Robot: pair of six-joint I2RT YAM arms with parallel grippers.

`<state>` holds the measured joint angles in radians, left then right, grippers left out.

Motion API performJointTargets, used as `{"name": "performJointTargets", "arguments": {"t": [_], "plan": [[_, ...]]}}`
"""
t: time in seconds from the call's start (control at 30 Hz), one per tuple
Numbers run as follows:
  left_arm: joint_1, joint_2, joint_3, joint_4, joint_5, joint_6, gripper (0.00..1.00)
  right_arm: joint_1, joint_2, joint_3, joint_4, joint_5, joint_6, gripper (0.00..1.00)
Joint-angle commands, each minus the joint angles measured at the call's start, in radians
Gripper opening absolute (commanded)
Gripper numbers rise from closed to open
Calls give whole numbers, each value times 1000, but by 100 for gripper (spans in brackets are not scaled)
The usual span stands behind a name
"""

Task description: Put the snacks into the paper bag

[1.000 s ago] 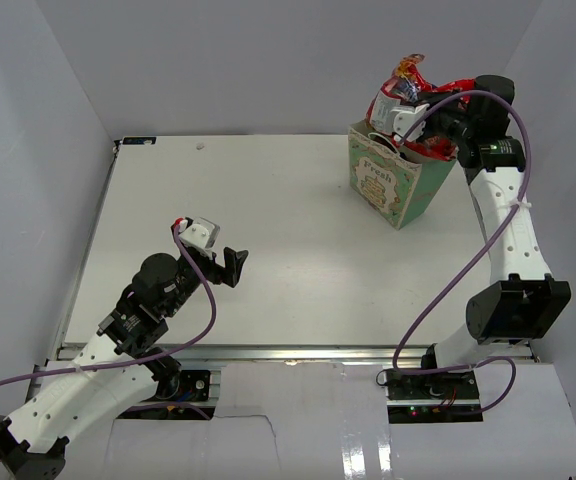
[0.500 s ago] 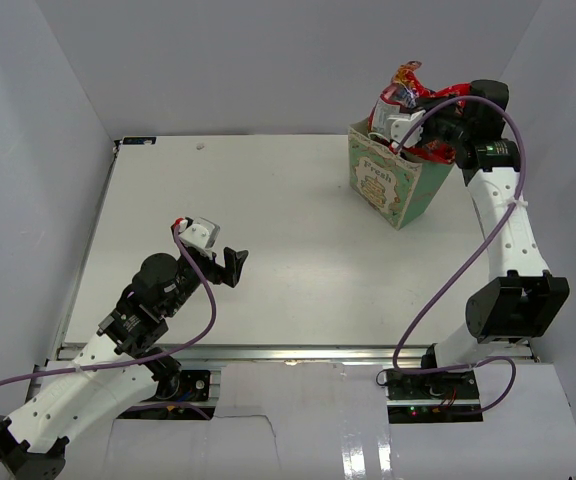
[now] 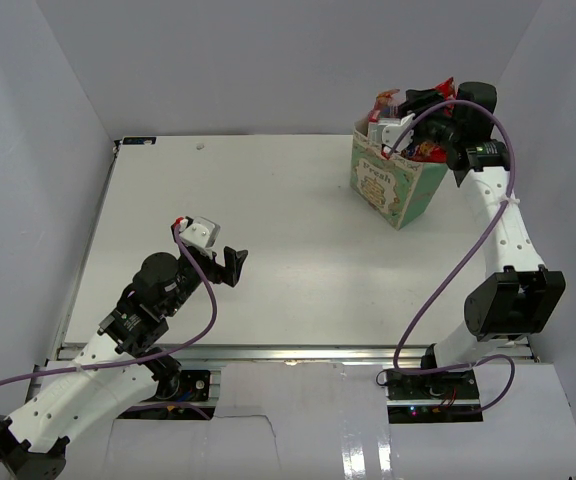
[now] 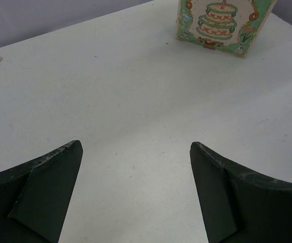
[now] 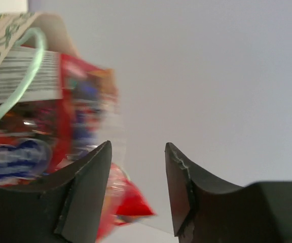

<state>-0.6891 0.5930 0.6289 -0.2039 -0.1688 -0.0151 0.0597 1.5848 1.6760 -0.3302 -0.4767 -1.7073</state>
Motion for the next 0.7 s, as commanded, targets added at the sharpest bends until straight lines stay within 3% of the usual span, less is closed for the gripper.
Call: {"name": "performJointTargets", "arguments": {"t": [0.0, 0.37, 0.5, 0.53, 0.57, 0.6, 0.67], "plan": [[7, -1, 6, -2, 5, 6, 98, 14, -31, 22, 152, -14, -14, 53], [7, -5, 6, -2, 8, 4, 98, 34, -71, 96, 128, -54, 182, 59], [8, -10, 8, 0, 11, 4, 98, 43, -103, 200, 42, -105, 646, 72], [7, -12, 8, 0, 12, 3, 98, 43, -121, 233, 11, -140, 881, 77], [7, -10, 9, 0, 14, 4, 98, 43, -134, 238, -71, -172, 973, 82], [7, -10, 8, 1, 20, 3, 98, 43, -150, 226, -108, -271, 1048, 91], [7, -6, 6, 1, 28, 1, 98, 45, -233, 63, -116, -382, 1234, 90]]}}
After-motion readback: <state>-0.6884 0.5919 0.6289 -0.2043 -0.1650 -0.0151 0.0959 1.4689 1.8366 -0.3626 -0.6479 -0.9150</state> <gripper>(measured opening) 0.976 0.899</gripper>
